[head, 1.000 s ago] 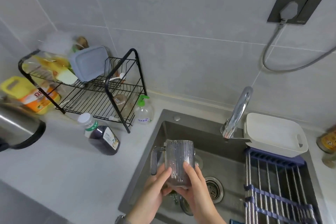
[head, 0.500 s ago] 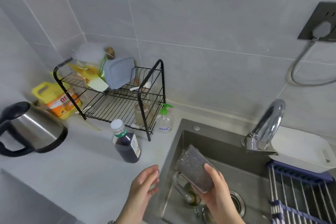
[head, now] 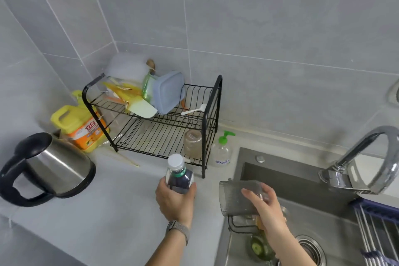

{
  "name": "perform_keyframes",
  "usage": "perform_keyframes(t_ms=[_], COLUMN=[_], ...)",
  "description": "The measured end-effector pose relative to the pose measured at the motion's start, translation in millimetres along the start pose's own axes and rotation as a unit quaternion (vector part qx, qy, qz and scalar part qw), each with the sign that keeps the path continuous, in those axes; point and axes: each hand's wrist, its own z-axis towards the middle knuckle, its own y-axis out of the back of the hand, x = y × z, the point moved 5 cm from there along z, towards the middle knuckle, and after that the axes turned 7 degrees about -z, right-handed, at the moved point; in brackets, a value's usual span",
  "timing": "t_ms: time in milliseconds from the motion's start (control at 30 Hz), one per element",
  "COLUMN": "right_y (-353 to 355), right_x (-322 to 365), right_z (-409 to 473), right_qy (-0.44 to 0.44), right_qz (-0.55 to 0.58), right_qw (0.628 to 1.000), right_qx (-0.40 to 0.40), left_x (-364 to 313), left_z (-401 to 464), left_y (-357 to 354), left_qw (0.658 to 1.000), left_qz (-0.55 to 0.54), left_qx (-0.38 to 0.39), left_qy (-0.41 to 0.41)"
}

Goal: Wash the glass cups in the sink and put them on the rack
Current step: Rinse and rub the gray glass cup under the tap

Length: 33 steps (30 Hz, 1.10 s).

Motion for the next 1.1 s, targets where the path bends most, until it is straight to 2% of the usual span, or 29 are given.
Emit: perform_keyframes(t_ms=[133, 300, 800, 1033, 1100], right_y=[-31, -66, -171, -225, -239], right_x=[21, 36, 36, 61, 75], right_z=[11, 21, 31, 49, 57], right_qy=[0.073, 0.141, 0.138, 0.159, 0.175], right_qz=[-0.115, -0.180, -0.233, -0.236, -0.225], right_qw=[0.991, 0.973, 0.957, 0.949, 0.950], right_qx=[-0.001, 0.021, 0.101, 0.133, 0.129], left_x=[10, 19, 32, 35, 42], left_z=[12, 35, 190, 218, 210], left_y=[5, 31, 139, 154, 157], left_qw=[0.999, 0.999, 0.993, 0.992, 0.990], left_qz=[-0.019, -0.037, -0.049, -0.067, -0.089], left_qx=[0.026, 0.017, -0.097, -0.064, -0.091], left_qy=[-0.027, -0.031, -0.045, -0.082, -0.061])
